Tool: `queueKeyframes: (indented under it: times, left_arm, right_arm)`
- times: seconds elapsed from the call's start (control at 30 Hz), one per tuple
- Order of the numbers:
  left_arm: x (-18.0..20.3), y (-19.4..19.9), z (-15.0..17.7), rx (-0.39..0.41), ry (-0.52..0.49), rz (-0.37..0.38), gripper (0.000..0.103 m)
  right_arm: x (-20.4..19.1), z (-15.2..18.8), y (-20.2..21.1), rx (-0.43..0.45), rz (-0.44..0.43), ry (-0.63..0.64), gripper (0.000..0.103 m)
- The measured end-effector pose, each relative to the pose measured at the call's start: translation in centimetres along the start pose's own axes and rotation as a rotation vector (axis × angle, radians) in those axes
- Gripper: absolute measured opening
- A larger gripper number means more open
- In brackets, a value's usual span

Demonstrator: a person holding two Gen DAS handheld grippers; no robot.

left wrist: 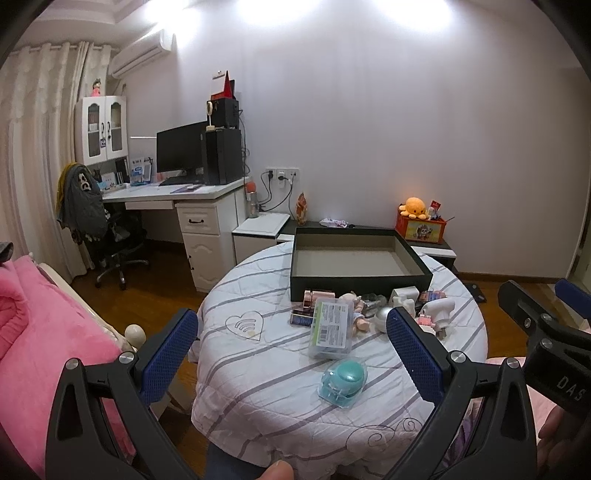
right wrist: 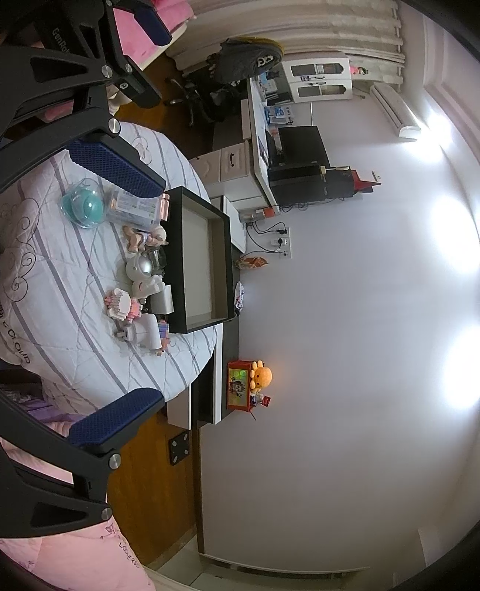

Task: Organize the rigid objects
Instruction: 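Grasp the teal brush case with the left tool while the right tool grasps the pink block figure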

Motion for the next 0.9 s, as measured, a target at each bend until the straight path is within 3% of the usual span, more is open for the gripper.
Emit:
queueKeyframes:
  times: [0.23,0.7,0.9]
  left_arm:
    - [0.5,-2.5,2.6,-0.056,-0.001,0.034,0.103]
    - [4.7,-11.7,9.7,-0.246,-0.042,0.140,0.103]
    - [6.3,-14.3,11.1,-0.276,-0.062,0.177,0.103]
  right_arm:
    - [1.0,1.2,-1.7,-0.044,0.021,-0.003,0.103]
    - [4.6,7.3,-11.9,-0.266,0.074,-0.009,0.103]
    - [4.4,8.6,-15.3,-0.330,0.052,-0.004,0.103]
Point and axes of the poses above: each gripper's, at about its wrist camera, not at the fingertips, and y roughly against the way its jaws point, x to its right, z to its underside, the point moved 8 cm from there along -y, roughly the way its jaws point, and after that the axes turned 8 degrees about -y, right-handed, at the moved point
